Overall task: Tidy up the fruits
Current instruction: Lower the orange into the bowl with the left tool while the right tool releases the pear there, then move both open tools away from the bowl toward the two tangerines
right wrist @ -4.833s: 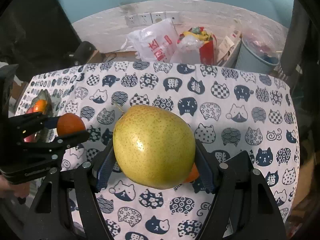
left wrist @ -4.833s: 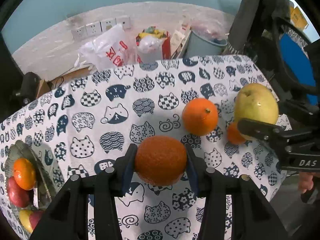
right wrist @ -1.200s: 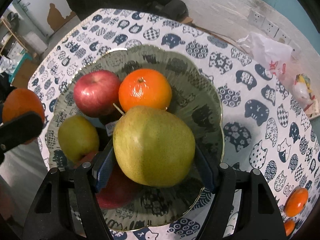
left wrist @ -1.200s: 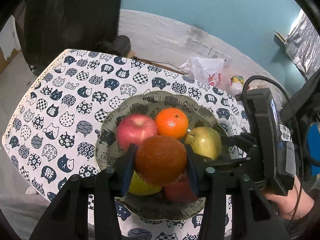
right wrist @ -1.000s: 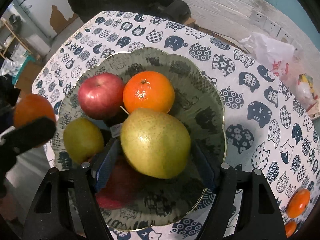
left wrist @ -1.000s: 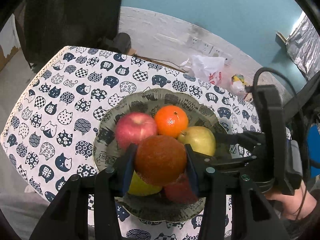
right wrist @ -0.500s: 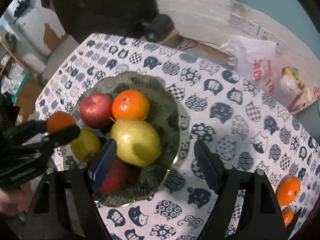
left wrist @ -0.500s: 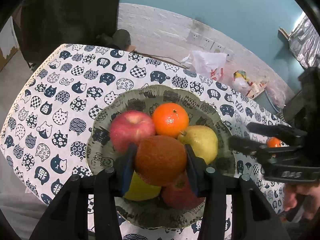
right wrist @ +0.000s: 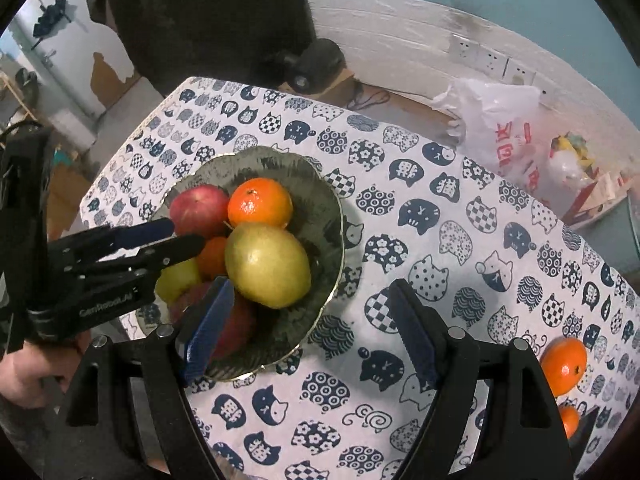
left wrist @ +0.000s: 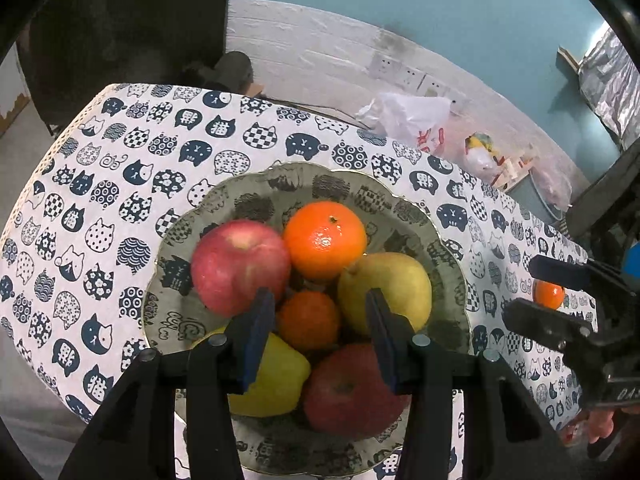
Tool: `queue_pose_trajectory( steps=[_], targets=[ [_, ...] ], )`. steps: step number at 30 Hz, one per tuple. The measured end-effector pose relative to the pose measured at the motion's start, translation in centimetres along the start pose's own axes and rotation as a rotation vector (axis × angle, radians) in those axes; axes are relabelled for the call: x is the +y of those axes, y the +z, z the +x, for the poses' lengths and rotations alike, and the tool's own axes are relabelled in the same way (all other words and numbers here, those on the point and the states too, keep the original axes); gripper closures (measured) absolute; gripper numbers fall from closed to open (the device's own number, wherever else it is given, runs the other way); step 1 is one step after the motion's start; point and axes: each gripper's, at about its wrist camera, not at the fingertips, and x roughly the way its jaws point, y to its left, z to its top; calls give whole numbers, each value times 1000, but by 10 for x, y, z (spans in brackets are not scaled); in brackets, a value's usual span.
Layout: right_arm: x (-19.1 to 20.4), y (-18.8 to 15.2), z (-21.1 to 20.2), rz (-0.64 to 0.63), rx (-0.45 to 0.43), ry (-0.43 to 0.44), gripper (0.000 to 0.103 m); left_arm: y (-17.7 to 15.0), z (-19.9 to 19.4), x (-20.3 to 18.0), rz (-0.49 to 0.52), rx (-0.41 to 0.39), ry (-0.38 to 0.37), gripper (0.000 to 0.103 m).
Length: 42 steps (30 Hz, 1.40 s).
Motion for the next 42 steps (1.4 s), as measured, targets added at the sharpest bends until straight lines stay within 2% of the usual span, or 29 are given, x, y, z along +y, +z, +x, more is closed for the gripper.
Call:
queue_pose_trajectory(
  steps=[3, 7, 10, 13, 17, 21, 29, 36, 42],
  targets=[
    [-2, -3, -3, -1, 2, -16, 23, -1, -1, -5, 9, 2, 7, 53],
    [-8, -8, -14, -1, -7, -40, 23, -2, -5, -15, 29, -8, 15, 42],
    [-13, -11, -24, 3, -18, -55, 23, -3, -7, -24, 43, -8, 6, 40],
    [-21, -15, -38, 17, -37, -72, 23, -5, -8, -38, 69, -3, 2, 34],
    [-34, -21, -59, 35, -69, -95, 20, -8, -11, -57, 98, 4, -13, 34],
    [-47, -28, -74, 42, -91, -129, 19, -9, -14, -81, 133, -7, -17, 27],
    [-81, -53, -97, 94, -107, -177, 19, -15, -7, -135, 236, 13, -36, 27],
    [-124, -79, -106, 174, -88, -215, 18, -23, 3, -185, 324, 36, -60, 27],
    [-158, -103, -110, 232, -74, -240, 18, -30, 10, -213, 369, 55, -76, 27]
  ],
)
